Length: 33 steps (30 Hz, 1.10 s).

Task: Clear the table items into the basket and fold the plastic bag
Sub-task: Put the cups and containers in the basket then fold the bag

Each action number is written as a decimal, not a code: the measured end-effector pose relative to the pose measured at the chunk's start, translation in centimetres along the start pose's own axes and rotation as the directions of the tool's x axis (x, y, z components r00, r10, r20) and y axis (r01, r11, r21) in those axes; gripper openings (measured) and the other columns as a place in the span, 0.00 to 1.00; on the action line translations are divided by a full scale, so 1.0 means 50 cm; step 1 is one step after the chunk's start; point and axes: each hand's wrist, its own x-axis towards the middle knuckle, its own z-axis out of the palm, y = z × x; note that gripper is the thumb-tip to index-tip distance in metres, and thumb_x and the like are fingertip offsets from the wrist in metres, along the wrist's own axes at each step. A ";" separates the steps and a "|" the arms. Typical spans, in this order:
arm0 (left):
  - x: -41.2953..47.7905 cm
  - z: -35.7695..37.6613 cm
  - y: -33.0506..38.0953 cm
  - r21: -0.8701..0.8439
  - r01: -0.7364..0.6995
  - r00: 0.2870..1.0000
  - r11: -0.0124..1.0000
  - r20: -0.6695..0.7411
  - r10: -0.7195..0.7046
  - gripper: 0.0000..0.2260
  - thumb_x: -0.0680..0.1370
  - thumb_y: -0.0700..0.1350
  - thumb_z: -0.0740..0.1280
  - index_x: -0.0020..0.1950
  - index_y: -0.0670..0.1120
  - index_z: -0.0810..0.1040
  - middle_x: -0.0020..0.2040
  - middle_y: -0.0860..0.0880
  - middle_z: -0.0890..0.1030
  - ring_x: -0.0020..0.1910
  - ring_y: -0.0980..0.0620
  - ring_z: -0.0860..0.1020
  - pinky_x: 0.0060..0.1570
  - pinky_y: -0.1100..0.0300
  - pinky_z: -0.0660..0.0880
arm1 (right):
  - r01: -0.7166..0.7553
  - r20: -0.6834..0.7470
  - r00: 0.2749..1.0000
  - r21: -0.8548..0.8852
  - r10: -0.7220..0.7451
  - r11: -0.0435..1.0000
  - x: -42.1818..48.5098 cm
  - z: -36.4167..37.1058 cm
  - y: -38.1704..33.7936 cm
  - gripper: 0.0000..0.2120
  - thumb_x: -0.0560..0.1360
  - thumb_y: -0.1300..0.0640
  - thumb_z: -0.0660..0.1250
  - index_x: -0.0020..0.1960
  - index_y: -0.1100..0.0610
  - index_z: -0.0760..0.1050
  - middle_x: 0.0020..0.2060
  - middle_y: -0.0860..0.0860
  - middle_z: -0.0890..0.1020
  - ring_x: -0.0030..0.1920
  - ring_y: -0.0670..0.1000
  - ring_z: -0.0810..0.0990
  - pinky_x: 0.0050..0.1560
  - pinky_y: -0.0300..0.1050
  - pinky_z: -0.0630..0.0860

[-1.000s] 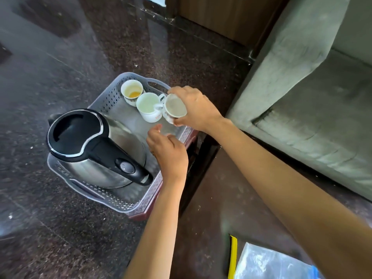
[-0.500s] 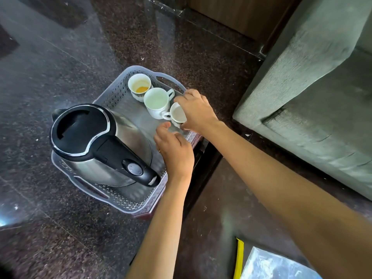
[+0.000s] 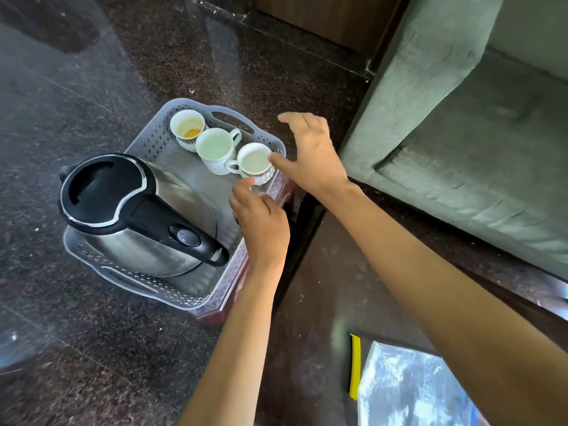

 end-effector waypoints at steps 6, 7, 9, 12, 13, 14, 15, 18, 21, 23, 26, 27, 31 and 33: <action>-0.083 0.008 0.011 -0.021 -0.116 0.988 0.993 0.105 0.117 0.12 0.77 0.32 0.56 0.60 0.36 0.67 0.58 0.39 0.71 0.56 0.44 0.72 0.49 0.70 0.61 | -0.151 -0.121 0.981 0.002 0.150 0.988 -0.156 -0.060 0.043 0.24 0.72 0.55 0.70 0.67 0.59 0.70 0.60 0.56 0.75 0.61 0.57 0.69 0.63 0.45 0.66; -0.096 0.008 0.008 -0.016 -0.138 0.982 0.990 0.125 0.139 0.12 0.77 0.32 0.56 0.60 0.35 0.68 0.58 0.38 0.72 0.56 0.46 0.72 0.49 0.71 0.61 | -0.191 -0.121 0.974 0.005 0.190 0.982 -0.185 -0.065 0.051 0.24 0.73 0.55 0.70 0.66 0.59 0.71 0.60 0.56 0.75 0.60 0.57 0.69 0.63 0.46 0.67; -0.130 0.008 -0.001 0.005 -0.176 0.969 0.984 0.175 0.172 0.12 0.78 0.32 0.57 0.61 0.36 0.69 0.58 0.39 0.73 0.56 0.49 0.72 0.50 0.74 0.61 | -0.285 -0.130 0.950 0.005 0.283 0.958 -0.253 -0.072 0.070 0.23 0.74 0.55 0.69 0.66 0.58 0.71 0.60 0.55 0.76 0.61 0.57 0.69 0.62 0.47 0.67; -0.184 0.006 -0.016 0.019 -0.190 0.947 0.982 0.268 0.178 0.13 0.78 0.33 0.56 0.62 0.37 0.69 0.59 0.40 0.73 0.56 0.50 0.72 0.51 0.73 0.61 | -0.419 -0.141 0.897 0.026 0.419 0.907 -0.356 -0.074 0.098 0.21 0.74 0.55 0.69 0.66 0.58 0.71 0.59 0.56 0.76 0.61 0.58 0.70 0.62 0.49 0.68; -0.204 0.006 -0.022 0.023 -0.190 0.936 0.982 0.307 0.174 0.13 0.79 0.33 0.56 0.63 0.37 0.69 0.60 0.40 0.73 0.55 0.52 0.71 0.51 0.73 0.60 | -0.459 -0.136 0.878 0.037 0.460 0.888 -0.393 -0.073 0.106 0.21 0.74 0.55 0.68 0.65 0.58 0.71 0.59 0.56 0.76 0.61 0.58 0.70 0.62 0.48 0.67; -0.223 0.006 -0.030 0.027 -0.190 0.925 0.981 0.341 0.169 0.13 0.79 0.34 0.56 0.64 0.37 0.69 0.61 0.40 0.72 0.55 0.54 0.70 0.51 0.74 0.60 | -0.494 -0.129 0.859 0.043 0.495 0.868 -0.428 -0.069 0.114 0.20 0.74 0.56 0.69 0.65 0.58 0.71 0.59 0.56 0.76 0.61 0.58 0.70 0.62 0.47 0.67; -0.242 0.008 -0.039 0.032 -0.188 0.914 0.982 0.371 0.163 0.13 0.80 0.34 0.56 0.64 0.38 0.68 0.61 0.40 0.72 0.55 0.55 0.70 0.51 0.74 0.60 | -0.525 -0.124 0.842 0.043 0.526 0.850 -0.462 -0.064 0.121 0.20 0.74 0.56 0.69 0.64 0.58 0.72 0.58 0.56 0.77 0.60 0.58 0.71 0.61 0.47 0.67; -0.294 0.016 -0.075 0.051 -0.178 0.883 0.983 0.450 0.137 0.14 0.80 0.35 0.55 0.65 0.39 0.68 0.62 0.41 0.72 0.58 0.51 0.72 0.53 0.70 0.63 | -0.609 -0.108 0.784 0.050 0.611 0.791 -0.556 -0.044 0.136 0.19 0.74 0.55 0.69 0.63 0.59 0.73 0.56 0.56 0.77 0.58 0.58 0.72 0.59 0.48 0.69; -0.344 0.026 -0.112 0.084 -0.177 0.857 0.981 0.504 0.111 0.14 0.80 0.35 0.56 0.65 0.39 0.68 0.62 0.42 0.72 0.61 0.47 0.72 0.54 0.69 0.63 | -0.678 -0.068 0.728 0.073 0.682 0.731 -0.639 -0.021 0.140 0.18 0.75 0.55 0.68 0.63 0.58 0.73 0.56 0.56 0.77 0.58 0.57 0.72 0.58 0.47 0.70; -0.371 0.031 -0.135 0.109 -0.169 0.848 0.980 0.523 0.088 0.14 0.80 0.34 0.55 0.65 0.39 0.69 0.62 0.42 0.72 0.61 0.47 0.72 0.52 0.72 0.61 | -0.705 -0.031 0.704 0.088 0.710 0.703 -0.684 -0.002 0.139 0.18 0.75 0.54 0.69 0.63 0.58 0.73 0.55 0.56 0.76 0.58 0.56 0.72 0.56 0.47 0.71; -0.406 0.039 -0.164 0.150 -0.151 0.834 0.977 0.551 0.044 0.14 0.80 0.35 0.55 0.64 0.40 0.69 0.62 0.42 0.72 0.61 0.48 0.73 0.51 0.73 0.61 | -0.735 0.010 0.673 0.122 0.739 0.667 -0.736 0.031 0.137 0.17 0.75 0.53 0.70 0.61 0.57 0.73 0.54 0.54 0.76 0.56 0.55 0.76 0.51 0.49 0.75; -0.415 0.040 -0.171 0.165 -0.142 0.832 0.976 0.555 0.028 0.14 0.80 0.35 0.55 0.65 0.40 0.69 0.63 0.42 0.72 0.61 0.48 0.73 0.51 0.72 0.62 | -0.743 0.029 0.664 0.131 0.747 0.656 -0.748 0.042 0.136 0.17 0.74 0.53 0.70 0.61 0.57 0.73 0.54 0.54 0.76 0.54 0.55 0.77 0.50 0.50 0.77; -0.450 0.046 -0.197 0.194 -0.133 0.833 0.972 0.553 0.004 0.14 0.80 0.35 0.55 0.65 0.40 0.69 0.64 0.42 0.72 0.62 0.48 0.73 0.50 0.73 0.61 | -0.776 0.138 0.630 0.075 0.765 0.626 -0.785 0.074 0.131 0.17 0.74 0.49 0.69 0.60 0.54 0.73 0.53 0.51 0.79 0.50 0.52 0.79 0.44 0.46 0.75; -0.460 0.048 -0.210 0.203 -0.124 0.836 0.971 0.549 -0.008 0.14 0.80 0.35 0.55 0.65 0.39 0.69 0.64 0.41 0.72 0.62 0.47 0.72 0.50 0.74 0.60 | -0.783 0.179 0.615 0.029 0.768 0.621 -0.795 0.089 0.129 0.19 0.74 0.46 0.69 0.61 0.54 0.73 0.54 0.50 0.80 0.51 0.52 0.80 0.42 0.44 0.73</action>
